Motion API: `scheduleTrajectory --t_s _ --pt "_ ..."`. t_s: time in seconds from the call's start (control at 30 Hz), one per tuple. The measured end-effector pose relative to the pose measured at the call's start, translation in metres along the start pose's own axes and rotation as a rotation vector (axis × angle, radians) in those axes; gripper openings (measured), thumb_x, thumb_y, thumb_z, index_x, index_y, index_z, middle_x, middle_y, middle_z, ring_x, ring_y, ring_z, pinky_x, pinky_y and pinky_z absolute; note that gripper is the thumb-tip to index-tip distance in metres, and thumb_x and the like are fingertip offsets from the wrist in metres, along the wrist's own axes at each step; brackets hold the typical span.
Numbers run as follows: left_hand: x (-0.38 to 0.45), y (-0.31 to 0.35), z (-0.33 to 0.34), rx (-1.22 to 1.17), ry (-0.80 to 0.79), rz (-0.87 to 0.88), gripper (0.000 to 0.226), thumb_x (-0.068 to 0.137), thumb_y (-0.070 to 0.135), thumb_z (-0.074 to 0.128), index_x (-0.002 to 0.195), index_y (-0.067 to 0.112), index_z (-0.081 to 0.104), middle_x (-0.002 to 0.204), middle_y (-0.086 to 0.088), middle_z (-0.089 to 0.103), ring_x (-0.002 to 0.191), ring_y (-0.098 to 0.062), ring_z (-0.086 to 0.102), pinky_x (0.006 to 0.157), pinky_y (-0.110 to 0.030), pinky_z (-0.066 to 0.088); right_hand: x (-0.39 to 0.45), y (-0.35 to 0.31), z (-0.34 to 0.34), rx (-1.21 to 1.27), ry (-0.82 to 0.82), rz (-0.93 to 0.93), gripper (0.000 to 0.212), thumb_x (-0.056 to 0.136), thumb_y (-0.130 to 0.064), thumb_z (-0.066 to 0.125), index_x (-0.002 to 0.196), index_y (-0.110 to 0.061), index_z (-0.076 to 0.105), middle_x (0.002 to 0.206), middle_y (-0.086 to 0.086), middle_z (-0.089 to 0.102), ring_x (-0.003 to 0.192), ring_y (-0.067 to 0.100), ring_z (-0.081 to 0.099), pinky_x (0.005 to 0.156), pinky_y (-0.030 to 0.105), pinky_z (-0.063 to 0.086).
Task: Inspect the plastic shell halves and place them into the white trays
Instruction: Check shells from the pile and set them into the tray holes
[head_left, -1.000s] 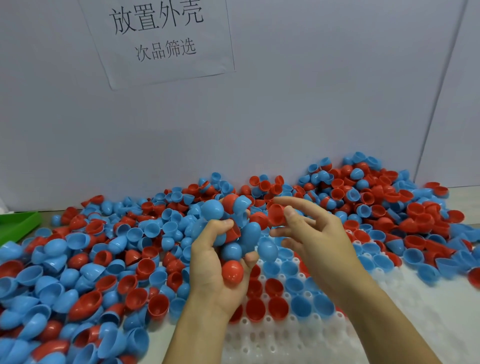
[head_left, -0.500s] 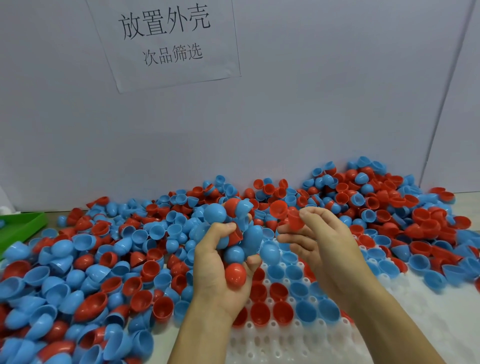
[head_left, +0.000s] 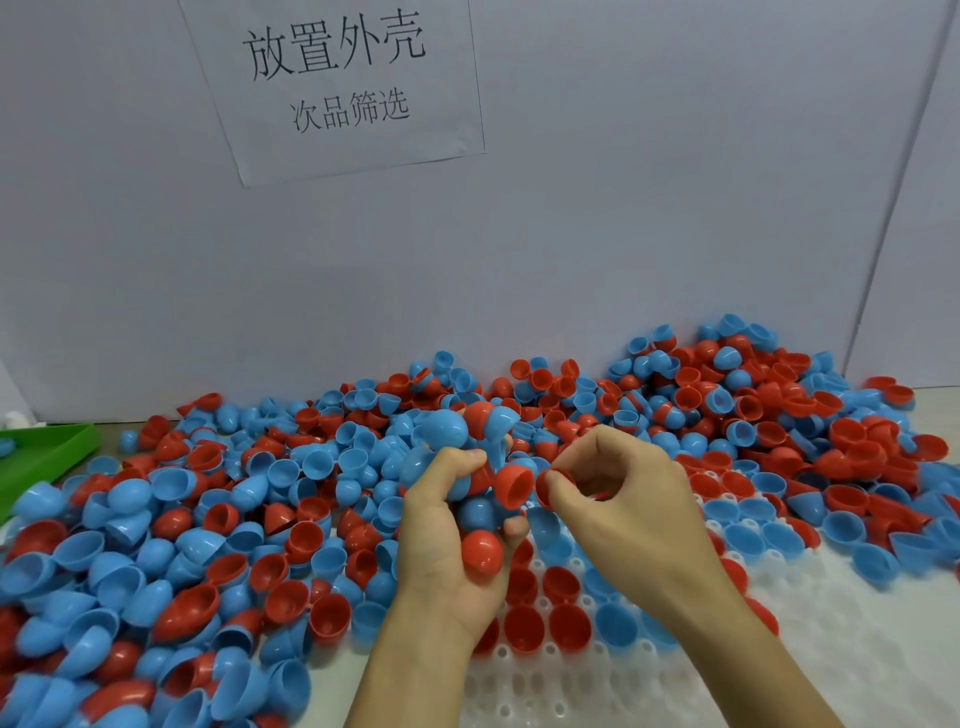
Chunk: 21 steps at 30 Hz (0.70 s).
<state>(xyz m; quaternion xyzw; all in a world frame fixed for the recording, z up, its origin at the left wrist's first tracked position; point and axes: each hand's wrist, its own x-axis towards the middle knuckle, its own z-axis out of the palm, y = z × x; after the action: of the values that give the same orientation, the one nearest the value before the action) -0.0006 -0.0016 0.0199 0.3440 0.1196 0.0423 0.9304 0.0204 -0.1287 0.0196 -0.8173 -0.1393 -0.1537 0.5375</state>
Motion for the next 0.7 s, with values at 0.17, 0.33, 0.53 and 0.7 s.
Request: scheduleTrajectory --t_s 0.17,0.33,0.53,0.7 --pt "0.000 -0.001 0.000 -0.017 -0.002 0.004 0.025 0.055 0.016 0.072 0.080 0.012 0.071 0.083 -0.013 0.069 0.058 -0.017 0.062 0.036 -0.022 0.040 0.001 0.002 -0.012 0.025 -0.015 0.075 0.020 0.082 -0.014 0.074 0.078 -0.028 0.060 0.068 -0.006 0.073 0.062 0.013 0.070 0.057 0.027 0.059" --pt "0.000 0.000 -0.001 -0.048 0.015 0.017 0.008 0.054 0.016 0.072 0.060 0.020 0.075 0.077 -0.005 0.071 0.057 -0.013 0.064 0.037 -0.022 0.041 0.009 0.012 -0.029 0.305 0.049 0.347 0.015 0.088 0.002 0.062 0.086 -0.013 0.057 0.078 0.010 0.075 0.069 0.021 0.075 0.067 0.034 0.061" --pt "0.000 0.000 -0.001 -0.056 0.054 0.002 0.007 0.057 0.016 0.071 0.061 0.019 0.076 0.075 -0.007 0.070 0.053 -0.014 0.062 0.036 -0.023 0.042 0.015 0.028 -0.042 0.360 -0.047 0.618 0.016 0.088 0.006 0.062 0.089 -0.010 0.059 0.087 0.017 0.071 0.082 0.027 0.069 0.075 0.037 0.056" --pt "0.000 0.001 -0.001 -0.062 0.048 -0.002 0.008 0.059 0.016 0.071 0.062 0.019 0.077 0.076 -0.008 0.071 0.053 -0.014 0.062 0.037 -0.022 0.041 0.016 0.025 -0.048 0.645 -0.003 0.672 0.028 0.084 0.018 0.062 0.093 -0.007 0.055 0.096 0.025 0.069 0.078 0.032 0.076 0.057 0.026 0.061"
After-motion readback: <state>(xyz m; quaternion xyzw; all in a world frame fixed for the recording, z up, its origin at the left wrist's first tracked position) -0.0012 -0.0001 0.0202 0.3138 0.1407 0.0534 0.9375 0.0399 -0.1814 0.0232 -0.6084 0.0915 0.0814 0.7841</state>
